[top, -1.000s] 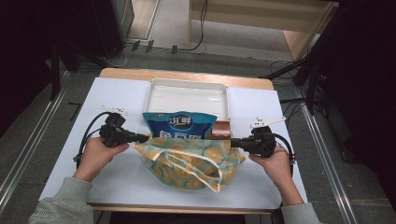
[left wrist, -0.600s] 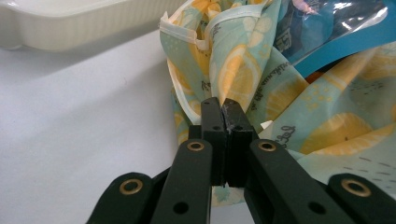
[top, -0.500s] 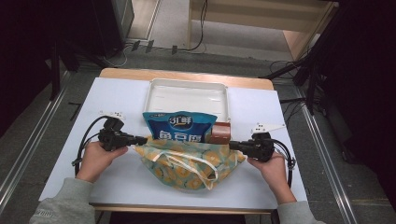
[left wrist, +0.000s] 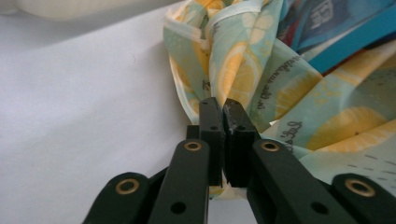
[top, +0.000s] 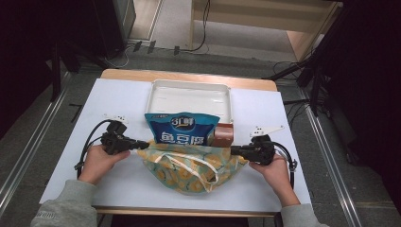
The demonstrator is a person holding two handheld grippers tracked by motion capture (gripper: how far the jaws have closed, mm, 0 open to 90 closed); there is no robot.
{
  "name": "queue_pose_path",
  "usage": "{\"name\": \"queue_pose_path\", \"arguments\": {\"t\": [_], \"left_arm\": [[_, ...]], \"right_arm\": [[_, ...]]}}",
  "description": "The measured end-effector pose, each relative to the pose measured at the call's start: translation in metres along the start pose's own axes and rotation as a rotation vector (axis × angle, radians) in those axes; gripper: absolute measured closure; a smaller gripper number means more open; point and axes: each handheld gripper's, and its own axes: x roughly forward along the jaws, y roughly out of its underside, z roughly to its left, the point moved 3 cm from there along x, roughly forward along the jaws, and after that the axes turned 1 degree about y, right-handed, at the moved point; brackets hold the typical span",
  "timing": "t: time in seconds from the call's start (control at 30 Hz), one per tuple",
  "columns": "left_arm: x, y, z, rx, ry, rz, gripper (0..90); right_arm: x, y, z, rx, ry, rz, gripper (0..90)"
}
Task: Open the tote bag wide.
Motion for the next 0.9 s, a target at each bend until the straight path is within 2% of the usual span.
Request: {"name": "queue_pose_path", "arguments": {"t": [0.07, 0.13, 0.27, 0.47, 0.77, 0.9], "left_arm": [[-0.004, -0.001, -0.003, 0.026, -0.018, 0.011, 83.2], [-0.008, -0.003, -0.005, 0.034, -0.019, 0.000, 78.1], [-0.017, -0.008, -0.011, 0.062, -0.012, -0.027, 70.4], [-0.030, -0.013, -0.021, 0.109, -0.015, -0.043, 60.5], [-0.049, -0.021, -0.042, 0.159, 0.000, -0.054, 53.0], [-0.047, -0.024, -0.054, 0.184, 0.026, -0.060, 50.7]], "right_arm": [[-0.003, -0.002, 0.003, -0.032, 0.000, 0.014, 78.4], [-0.007, -0.004, 0.005, -0.057, -0.001, 0.009, 73.9], [-0.016, -0.008, 0.006, -0.057, -0.010, -0.012, 70.2], [-0.032, -0.015, 0.012, -0.100, 0.004, -0.038, 64.1], [-0.047, -0.026, 0.028, -0.113, 0.007, -0.044, 58.2], [-0.051, -0.028, 0.034, -0.118, 0.010, -0.055, 53.5]]}}
